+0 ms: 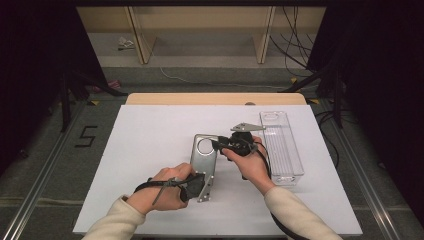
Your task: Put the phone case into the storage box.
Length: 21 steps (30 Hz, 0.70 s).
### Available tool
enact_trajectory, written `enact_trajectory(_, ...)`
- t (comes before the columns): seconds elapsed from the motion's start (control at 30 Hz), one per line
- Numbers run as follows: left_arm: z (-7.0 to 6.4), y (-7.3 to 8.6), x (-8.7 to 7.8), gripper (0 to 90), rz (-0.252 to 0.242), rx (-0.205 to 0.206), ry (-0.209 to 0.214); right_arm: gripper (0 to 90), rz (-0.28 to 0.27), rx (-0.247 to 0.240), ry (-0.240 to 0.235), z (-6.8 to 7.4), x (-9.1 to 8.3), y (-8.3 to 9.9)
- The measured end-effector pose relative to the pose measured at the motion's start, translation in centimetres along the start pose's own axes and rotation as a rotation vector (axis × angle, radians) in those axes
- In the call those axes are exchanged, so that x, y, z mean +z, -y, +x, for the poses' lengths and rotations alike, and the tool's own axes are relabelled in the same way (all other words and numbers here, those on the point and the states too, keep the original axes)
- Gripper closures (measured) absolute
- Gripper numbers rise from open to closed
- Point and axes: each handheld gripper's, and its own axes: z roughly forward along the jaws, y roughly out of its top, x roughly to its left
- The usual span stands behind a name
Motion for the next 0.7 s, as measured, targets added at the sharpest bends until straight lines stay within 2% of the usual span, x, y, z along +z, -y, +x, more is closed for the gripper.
enact_trajectory(0.43,-0.2,-0.17,0.48,88.8,0.012,0.011,0.003,69.6,0.005,0.043,-0.007,-0.01,-0.25,-0.09)
enact_trajectory(0.53,-0.24,-0.16,0.64,88.8,0.014,0.011,0.003,71.8,-0.003,0.059,-0.012,0.13,-0.4,-0.22)
enact_trajectory(0.57,-0.34,-0.12,0.72,88.8,0.015,-0.002,0.007,72.6,-0.014,0.062,-0.016,0.19,-0.42,-0.26)
enact_trajectory(0.7,-0.26,-0.12,0.91,88.9,0.021,0.01,-0.004,76.0,-0.039,0.078,-0.021,0.63,-0.79,-0.61)
